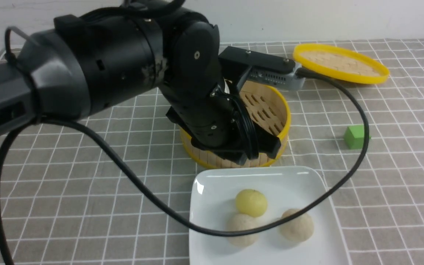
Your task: Put the steamed buns into the plate on the grey tablecloth.
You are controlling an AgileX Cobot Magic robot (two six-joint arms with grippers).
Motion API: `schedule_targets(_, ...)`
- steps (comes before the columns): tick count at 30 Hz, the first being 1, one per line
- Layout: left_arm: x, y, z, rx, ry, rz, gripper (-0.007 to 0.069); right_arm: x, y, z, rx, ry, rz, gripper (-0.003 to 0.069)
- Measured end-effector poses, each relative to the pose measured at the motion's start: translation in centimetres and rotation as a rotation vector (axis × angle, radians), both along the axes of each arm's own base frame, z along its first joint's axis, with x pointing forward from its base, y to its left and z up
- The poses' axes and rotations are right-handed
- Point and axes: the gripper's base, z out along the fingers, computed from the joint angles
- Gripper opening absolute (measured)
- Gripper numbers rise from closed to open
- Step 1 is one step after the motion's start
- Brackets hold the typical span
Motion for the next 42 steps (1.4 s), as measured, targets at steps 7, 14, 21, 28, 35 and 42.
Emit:
schedule_targets(7, 0.3, 0.3, 0.0, 0.039, -0.037, 0.002, 0.0006, 0.0, 0.0, 0.0, 0.0, 0.0, 0.0, 0.0047)
schedule_targets(14, 0.6, 0.6, 0.0, 0.076, -0.073, -0.002, 0.0002, 0.0, 0.0, 0.0, -0.002, -0.001, -0.001, 0.0048)
schedule_targets(21, 0.6, 0.6, 0.0, 0.08, -0.077, 0.0, 0.0002, 0.0, 0.0, 0.0, -0.002, -0.001, -0.001, 0.0055)
schedule_targets(28, 0.6, 0.7, 0.0, 0.083, -0.079, 0.0, 0.0003, -0.3, -0.1, -0.1, 0.045, -0.001, 0.009, 0.0063)
schedule_targets(35, 0.6, 0.7, 0.1, 0.083, -0.08, 0.0, 0.001, 0.7, -0.5, -3.8, 0.038, 0.066, -0.169, 0.0072)
schedule_targets(42, 0.4, 0.9, 0.6, 0.076, -0.087, 0.001, 0.0013, 1.4, -1.5, -8.8, 0.009, 0.191, -0.369, 0.008)
